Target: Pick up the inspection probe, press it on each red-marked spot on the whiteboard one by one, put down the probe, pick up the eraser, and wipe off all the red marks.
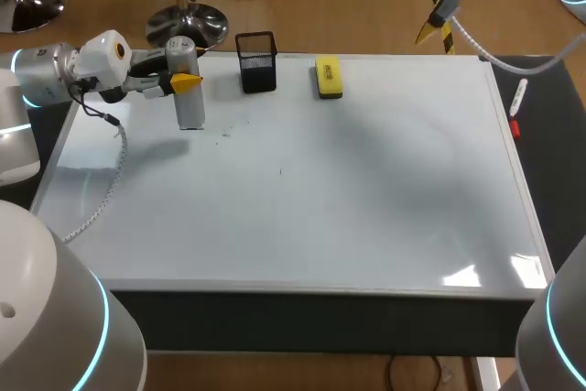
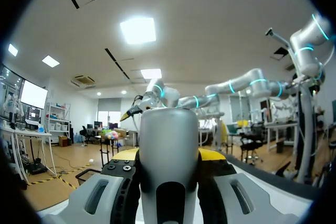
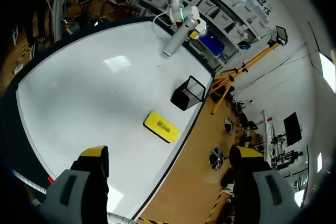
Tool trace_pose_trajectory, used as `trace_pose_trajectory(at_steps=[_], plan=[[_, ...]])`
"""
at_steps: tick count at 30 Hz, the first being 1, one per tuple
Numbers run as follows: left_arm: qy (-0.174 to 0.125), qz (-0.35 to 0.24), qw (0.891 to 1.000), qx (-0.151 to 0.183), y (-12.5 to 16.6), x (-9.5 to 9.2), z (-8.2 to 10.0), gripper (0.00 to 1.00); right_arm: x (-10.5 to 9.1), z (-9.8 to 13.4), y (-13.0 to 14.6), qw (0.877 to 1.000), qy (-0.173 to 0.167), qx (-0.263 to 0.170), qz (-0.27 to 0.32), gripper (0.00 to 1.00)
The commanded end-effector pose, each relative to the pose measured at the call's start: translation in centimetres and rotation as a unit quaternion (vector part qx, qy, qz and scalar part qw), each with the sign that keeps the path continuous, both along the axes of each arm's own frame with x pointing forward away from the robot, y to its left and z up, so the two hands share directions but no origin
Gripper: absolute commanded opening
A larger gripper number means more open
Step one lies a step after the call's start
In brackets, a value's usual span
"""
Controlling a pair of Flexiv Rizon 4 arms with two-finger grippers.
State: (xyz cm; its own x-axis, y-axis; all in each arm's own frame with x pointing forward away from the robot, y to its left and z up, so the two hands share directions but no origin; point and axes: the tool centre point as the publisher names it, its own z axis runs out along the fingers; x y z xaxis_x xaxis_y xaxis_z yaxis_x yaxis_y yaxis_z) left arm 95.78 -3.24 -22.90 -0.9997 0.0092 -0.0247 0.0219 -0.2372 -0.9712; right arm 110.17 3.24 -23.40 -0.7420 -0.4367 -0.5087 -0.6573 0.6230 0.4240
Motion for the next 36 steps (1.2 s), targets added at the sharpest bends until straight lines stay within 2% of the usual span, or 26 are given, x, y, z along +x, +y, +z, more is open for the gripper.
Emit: trace_pose_trajectory(at_steps=[1, 9, 12, 20, 22, 28, 30, 32, 33, 36], plan=[[-0.001, 0.001, 1.000, 0.000, 0.0, -0.1, 0.1, 0.00, 0.0, 0.1, -0.1, 1.000, 0.000, -0.002, 0.001, 1.00], [-0.001, 0.001, 1.000, 0.000, 0.0, -0.1, 0.1, 0.00, 0.0, 0.1, -0.1, 1.000, 0.000, -0.002, 0.001, 1.00], [-0.013, -0.003, 1.000, 0.004, -0.5, 0.3, 0.6, 0.00, 0.0, 0.1, -0.1, 1.000, 0.000, -0.002, 0.001, 1.00], [-0.033, -0.016, 0.999, 0.005, -2.2, 4.4, 3.0, 0.00, 0.0, 0.1, -0.1, 1.000, 0.000, -0.002, 0.001, 1.00], [-0.019, -0.019, 0.999, 0.024, -3.0, 5.8, 3.7, 0.00, 0.0, 0.1, -0.1, 1.000, 0.000, -0.002, 0.001, 1.00], [-0.035, -0.028, 0.999, 0.032, -4.9, 8.7, 6.2, 0.00, 0.0, 0.1, -0.1, 1.000, 0.000, -0.002, 0.001, 1.00], [-0.038, -0.036, 0.998, 0.018, -5.3, 9.4, 7.0, 0.00, 0.0, 0.1, -0.1, 1.000, 0.000, -0.002, 0.001, 1.00], [-0.044, -0.038, 0.998, 0.026, -5.8, 10.1, 7.5, 0.00, 0.0, 0.1, -0.1, 1.000, 0.000, -0.002, 0.001, 1.00], [-0.038, -0.044, 0.998, 0.012, -5.9, 10.5, 7.8, 0.00, 0.0, 0.1, -0.1, 1.000, 0.000, -0.002, 0.001, 1.00], [-0.047, -0.044, 0.998, 0.010, -6.4, 11.5, 8.4, 0.00, 0.0, 0.1, -0.1, 1.000, 0.000, -0.002, 0.001, 1.00]])
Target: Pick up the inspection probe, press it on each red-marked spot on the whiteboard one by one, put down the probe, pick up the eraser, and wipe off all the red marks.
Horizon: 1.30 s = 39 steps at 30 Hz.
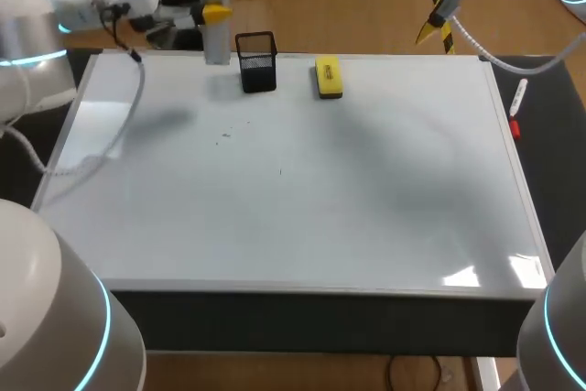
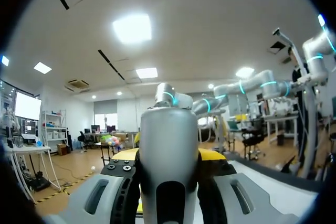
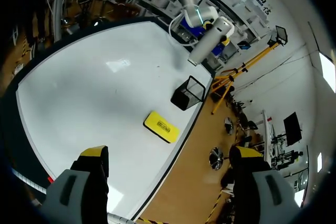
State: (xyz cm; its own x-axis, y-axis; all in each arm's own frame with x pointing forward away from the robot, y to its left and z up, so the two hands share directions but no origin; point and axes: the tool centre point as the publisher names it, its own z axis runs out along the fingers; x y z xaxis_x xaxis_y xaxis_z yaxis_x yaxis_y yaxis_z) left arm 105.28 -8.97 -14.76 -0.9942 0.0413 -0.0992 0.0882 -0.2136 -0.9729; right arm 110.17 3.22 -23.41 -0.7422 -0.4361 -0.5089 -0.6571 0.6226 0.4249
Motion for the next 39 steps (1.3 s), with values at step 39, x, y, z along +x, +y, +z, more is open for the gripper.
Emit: trace_pose_trajectory(at_steps=[39], plan=[[-0.005, -0.033, 0.999, -0.032, -6.2, 6.7, -3.0, 0.00, 0.0, 0.1, 0.0, 1.000, 0.000, -0.003, 0.001, 1.00]])
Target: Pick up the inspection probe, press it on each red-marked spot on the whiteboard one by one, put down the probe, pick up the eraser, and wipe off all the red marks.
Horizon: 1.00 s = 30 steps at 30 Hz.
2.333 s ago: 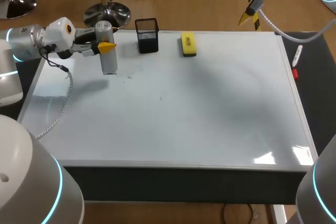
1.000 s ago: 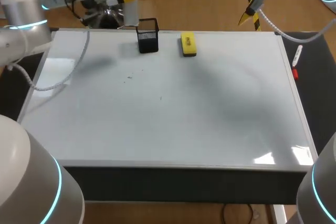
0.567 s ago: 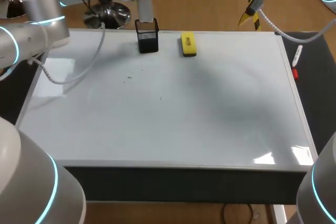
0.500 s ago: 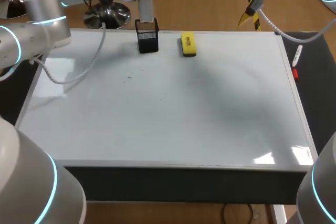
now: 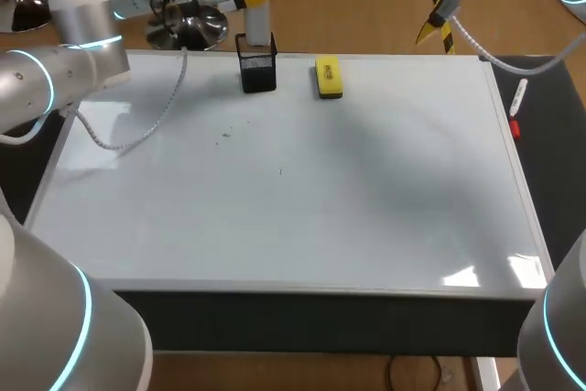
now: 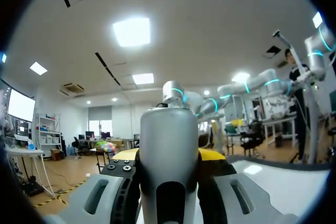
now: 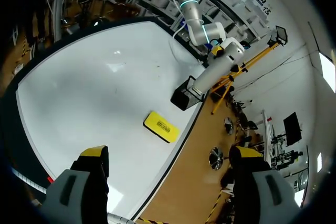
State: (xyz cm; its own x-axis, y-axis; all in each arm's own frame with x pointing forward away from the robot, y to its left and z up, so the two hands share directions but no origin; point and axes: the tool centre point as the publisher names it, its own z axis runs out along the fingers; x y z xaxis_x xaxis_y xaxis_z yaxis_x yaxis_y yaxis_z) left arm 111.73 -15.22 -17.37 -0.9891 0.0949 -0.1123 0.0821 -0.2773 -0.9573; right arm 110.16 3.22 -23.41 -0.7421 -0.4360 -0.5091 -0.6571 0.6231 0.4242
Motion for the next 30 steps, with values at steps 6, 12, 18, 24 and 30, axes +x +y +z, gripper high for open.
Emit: trace_pose_trajectory(at_steps=[6, 12, 18, 24, 30], plan=[[-0.006, 0.004, 1.000, 0.001, 0.3, 0.2, -1.1, 0.00, 0.0, 0.1, 0.0, 1.000, 0.000, -0.002, 0.001, 1.00], [-0.010, 0.006, 1.000, -0.005, 0.6, 0.1, -2.3, 0.00, 0.0, 0.1, 0.0, 1.000, 0.000, -0.002, 0.001, 1.00], [-0.011, 0.010, 1.000, -0.009, 0.8, 0.1, -3.2, 0.00, 0.0, 0.1, 0.0, 1.000, 0.000, -0.002, 0.001, 1.00], [-0.010, 0.014, 1.000, -0.014, 1.0, 0.3, -4.4, 0.00, 0.0, 0.1, 0.0, 1.000, 0.000, -0.002, 0.001, 1.00], [-0.011, 0.017, 1.000, -0.013, 1.0, 0.5, -5.4, 0.00, 0.0, 0.1, 0.0, 1.000, 0.000, -0.002, 0.001, 1.00]])
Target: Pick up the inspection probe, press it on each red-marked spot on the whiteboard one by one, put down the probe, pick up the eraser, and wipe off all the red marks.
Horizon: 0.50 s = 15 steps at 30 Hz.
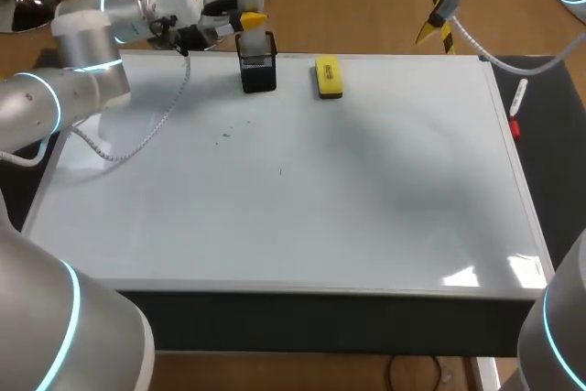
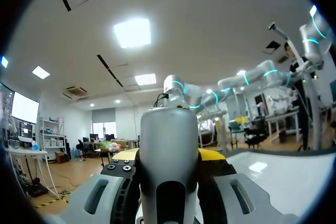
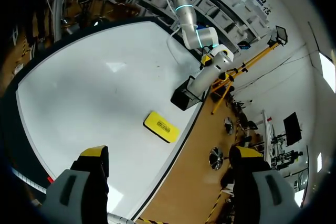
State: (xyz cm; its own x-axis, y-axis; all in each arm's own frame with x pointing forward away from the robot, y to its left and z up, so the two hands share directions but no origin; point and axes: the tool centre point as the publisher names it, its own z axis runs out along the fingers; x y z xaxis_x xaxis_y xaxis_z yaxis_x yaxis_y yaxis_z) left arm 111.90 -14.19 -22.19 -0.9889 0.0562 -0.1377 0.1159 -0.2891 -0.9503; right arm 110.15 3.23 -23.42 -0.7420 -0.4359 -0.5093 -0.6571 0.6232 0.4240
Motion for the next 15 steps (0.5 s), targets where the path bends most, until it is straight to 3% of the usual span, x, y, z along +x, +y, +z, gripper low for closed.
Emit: trace_pose_trajectory(at_steps=[1, 15], plan=[[0.003, -0.001, 1.000, -0.003, -0.1, 0.3, -0.8, 0.00, 0.0, 0.1, -0.1, 1.000, 0.000, -0.002, 0.001, 1.00], [0.023, -0.003, 1.000, 0.010, -0.6, 0.5, -3.1, 0.00, 0.0, 0.1, -0.1, 1.000, 0.000, -0.002, 0.001, 1.00]])
